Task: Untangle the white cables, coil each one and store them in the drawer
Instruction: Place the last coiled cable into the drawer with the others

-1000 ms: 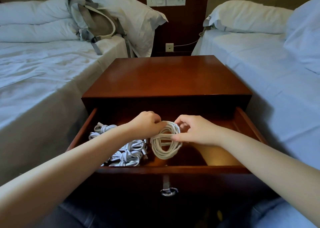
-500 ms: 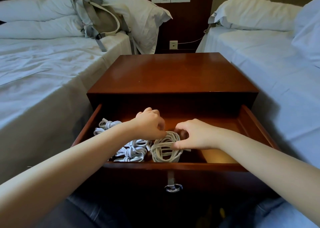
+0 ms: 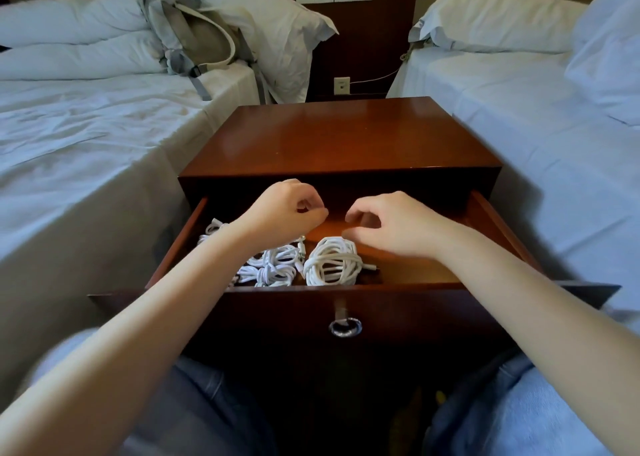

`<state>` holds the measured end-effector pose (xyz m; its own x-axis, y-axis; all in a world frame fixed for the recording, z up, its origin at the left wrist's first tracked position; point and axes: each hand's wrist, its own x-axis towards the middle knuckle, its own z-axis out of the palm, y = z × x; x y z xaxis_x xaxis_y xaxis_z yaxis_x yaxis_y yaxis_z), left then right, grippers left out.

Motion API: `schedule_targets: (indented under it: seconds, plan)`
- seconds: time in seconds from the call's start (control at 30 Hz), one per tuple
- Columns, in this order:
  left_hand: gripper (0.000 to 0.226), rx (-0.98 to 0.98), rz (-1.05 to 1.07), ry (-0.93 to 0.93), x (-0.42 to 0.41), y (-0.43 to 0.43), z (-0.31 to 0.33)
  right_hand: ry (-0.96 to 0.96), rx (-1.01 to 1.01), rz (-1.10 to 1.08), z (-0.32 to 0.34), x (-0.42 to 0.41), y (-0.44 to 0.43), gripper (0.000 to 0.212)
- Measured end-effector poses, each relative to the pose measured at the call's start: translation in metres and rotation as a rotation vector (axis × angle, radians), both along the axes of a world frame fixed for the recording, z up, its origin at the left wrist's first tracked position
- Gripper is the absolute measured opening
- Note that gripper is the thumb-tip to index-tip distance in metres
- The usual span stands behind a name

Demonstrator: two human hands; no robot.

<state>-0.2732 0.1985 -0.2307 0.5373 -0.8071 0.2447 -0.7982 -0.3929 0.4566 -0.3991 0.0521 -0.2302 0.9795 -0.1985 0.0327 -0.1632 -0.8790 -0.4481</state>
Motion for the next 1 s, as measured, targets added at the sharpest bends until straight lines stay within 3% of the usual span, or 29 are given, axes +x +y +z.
schedule_targets:
  seconds: [0.1, 0.27, 0.4, 0.6, 0.83, 1.0]
  plan:
    - [0.005, -0.065, -0.028, 0.021, -0.019, 0.017, -0.005, -0.11, 0.05, -0.01, -0.001, -0.01, 0.005, 0.023]
    - [0.009, -0.088, -0.016, -0.071, -0.03, 0.035, -0.02, -0.198, 0.038, -0.052, -0.009, -0.031, 0.011, 0.02]
    - [0.042, -0.137, 0.023, -0.147, -0.033, 0.044, -0.026, -0.191, -0.138, -0.028, -0.018, -0.047, 0.016, 0.036]
    - [0.047, -0.164, -0.044, -0.262, -0.026, 0.048, -0.035, -0.271, -0.352, -0.05, -0.028, -0.043, 0.012, 0.044]
    - [0.076, -0.157, 0.102, -0.342, 0.007, 0.026, -0.036, -0.398, -0.415, -0.189, -0.044, -0.014, -0.01, 0.059]
    - [0.089, -0.113, 0.117, -0.278, 0.034, 0.004, -0.031, -0.344, -0.445, -0.169, -0.04, 0.015, -0.033, 0.067]
